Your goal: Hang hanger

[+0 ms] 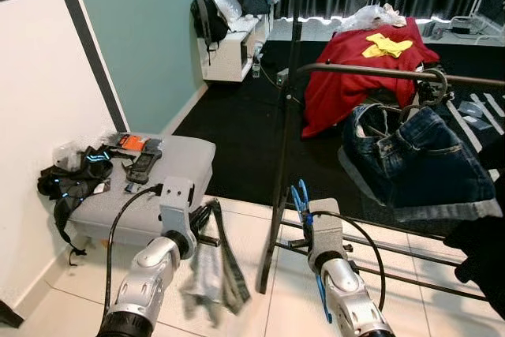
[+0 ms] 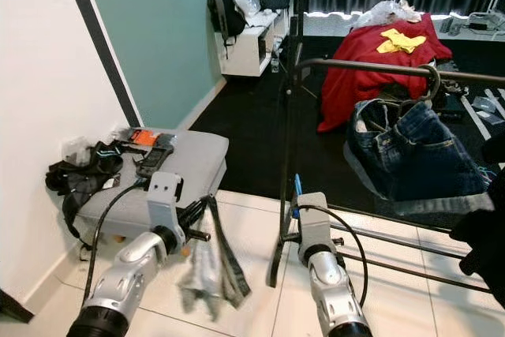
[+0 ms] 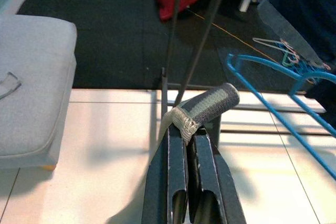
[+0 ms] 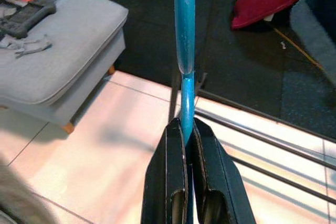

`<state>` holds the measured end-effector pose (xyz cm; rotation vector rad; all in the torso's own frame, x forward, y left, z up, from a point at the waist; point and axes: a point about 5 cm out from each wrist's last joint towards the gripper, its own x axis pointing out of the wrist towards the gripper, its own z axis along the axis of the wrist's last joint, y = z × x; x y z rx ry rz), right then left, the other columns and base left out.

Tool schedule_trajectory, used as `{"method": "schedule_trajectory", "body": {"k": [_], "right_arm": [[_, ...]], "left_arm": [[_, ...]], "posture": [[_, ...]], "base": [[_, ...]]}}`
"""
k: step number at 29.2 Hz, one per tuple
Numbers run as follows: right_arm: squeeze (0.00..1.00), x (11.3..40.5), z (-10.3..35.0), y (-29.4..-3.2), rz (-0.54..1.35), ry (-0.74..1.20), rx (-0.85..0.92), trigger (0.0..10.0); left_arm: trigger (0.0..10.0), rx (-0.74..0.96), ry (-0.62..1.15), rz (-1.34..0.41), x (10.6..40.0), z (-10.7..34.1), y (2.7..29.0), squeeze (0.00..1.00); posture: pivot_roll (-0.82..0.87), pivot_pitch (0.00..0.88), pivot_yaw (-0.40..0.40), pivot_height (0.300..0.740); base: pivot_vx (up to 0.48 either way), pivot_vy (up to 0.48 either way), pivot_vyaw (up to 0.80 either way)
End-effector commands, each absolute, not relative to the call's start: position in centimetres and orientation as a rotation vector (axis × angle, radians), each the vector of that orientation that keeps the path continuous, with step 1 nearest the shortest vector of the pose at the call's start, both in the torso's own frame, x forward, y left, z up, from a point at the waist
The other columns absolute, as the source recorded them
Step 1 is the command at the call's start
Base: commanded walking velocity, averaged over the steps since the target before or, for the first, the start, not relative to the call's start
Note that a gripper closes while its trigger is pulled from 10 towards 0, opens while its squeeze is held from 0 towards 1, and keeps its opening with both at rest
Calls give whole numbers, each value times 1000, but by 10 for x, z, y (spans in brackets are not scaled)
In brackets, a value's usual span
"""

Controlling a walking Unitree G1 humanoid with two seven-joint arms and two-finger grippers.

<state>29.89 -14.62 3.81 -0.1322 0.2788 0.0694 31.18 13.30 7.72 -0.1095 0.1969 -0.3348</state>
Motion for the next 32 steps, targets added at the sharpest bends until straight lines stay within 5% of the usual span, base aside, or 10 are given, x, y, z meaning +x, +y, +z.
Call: {"method": "schedule_trajectory", "body": {"k": [1,26,32], "right_arm": [[0,298,36,-144,69,295,-122,10000],[0,298,37,-144,48,307,-94,10000],[0,304,43,-142,71,284,-127,10000]], "left_arm": [[10000,-87,218,-336,312,75,138,0],[10000,-121,165,-268,328,89,137,0],[10000,-108,141,-259,330,92,138,0]], "posture": [[-65,18,81,740],[-70,28,99,740],[-80,24,98,740]], "base": [[0,0,0],[0,0,-763],[0,0,0]]}}
